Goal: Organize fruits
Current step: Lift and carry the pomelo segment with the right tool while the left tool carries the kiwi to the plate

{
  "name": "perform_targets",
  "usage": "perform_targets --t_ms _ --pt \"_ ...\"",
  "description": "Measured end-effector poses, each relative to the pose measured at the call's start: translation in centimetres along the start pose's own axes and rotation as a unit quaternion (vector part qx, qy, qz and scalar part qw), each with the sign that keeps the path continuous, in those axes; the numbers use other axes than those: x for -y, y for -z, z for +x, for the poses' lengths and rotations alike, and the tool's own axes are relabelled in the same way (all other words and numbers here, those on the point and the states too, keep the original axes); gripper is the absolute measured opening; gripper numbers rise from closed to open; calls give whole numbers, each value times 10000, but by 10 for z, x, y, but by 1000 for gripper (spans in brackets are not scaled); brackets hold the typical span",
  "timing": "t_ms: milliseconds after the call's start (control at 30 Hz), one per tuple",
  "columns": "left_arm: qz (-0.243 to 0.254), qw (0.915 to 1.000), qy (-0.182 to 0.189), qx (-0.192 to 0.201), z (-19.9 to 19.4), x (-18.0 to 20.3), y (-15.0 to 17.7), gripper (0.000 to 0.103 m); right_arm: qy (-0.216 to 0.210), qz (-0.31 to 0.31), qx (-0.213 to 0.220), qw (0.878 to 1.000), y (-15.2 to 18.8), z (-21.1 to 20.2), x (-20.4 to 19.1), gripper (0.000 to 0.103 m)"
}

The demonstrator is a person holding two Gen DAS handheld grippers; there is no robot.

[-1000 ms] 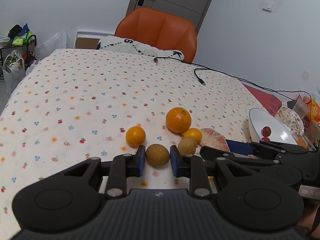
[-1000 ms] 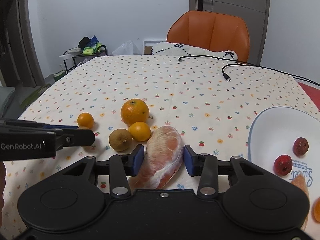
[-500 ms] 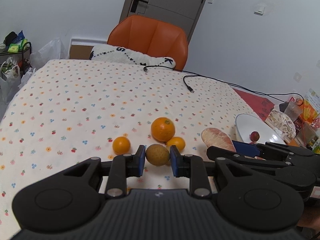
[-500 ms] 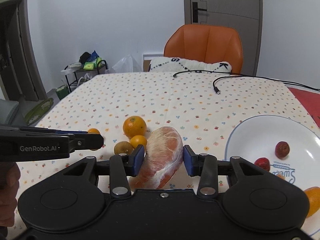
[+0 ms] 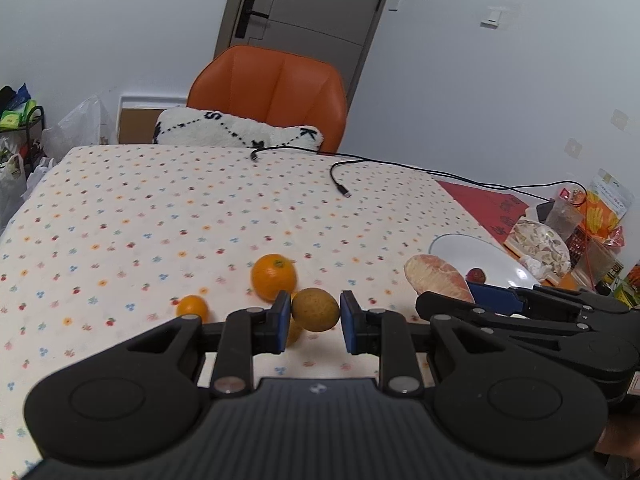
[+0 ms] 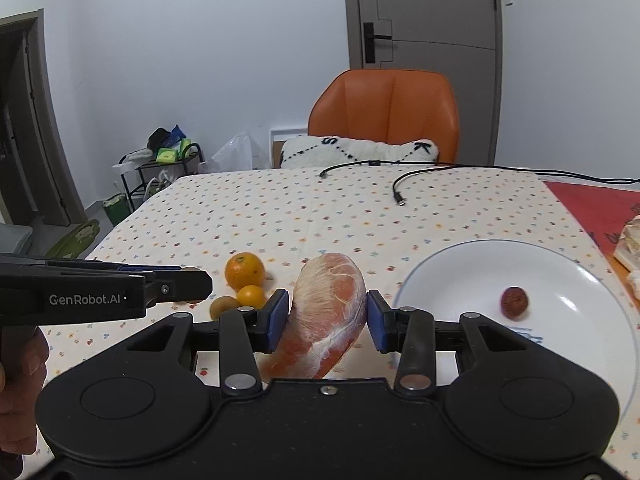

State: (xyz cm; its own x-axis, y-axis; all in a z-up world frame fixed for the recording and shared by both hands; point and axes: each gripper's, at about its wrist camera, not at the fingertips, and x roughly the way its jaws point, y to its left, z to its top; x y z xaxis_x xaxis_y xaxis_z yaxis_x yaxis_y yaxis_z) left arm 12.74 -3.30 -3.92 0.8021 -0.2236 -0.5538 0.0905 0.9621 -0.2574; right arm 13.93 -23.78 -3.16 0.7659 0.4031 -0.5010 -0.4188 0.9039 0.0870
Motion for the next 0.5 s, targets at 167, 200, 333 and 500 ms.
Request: perform_targets --t_ms 167,200,333,500 --pt "82 9999 106 18 2 14 -2 25 146 94 77 9998 -1 -10 16 40" --pt "104 9999 129 21 3 18 -3 25 179 111 91 9997 -1 -12 19 40" --pt "173 9996 221 21 8 30 -4 25 321 189 136 9992 1 -21 34 40" --pt "268 9989 386 9 16 47 -4 25 549 288 144 9980 3 -31 55 40"
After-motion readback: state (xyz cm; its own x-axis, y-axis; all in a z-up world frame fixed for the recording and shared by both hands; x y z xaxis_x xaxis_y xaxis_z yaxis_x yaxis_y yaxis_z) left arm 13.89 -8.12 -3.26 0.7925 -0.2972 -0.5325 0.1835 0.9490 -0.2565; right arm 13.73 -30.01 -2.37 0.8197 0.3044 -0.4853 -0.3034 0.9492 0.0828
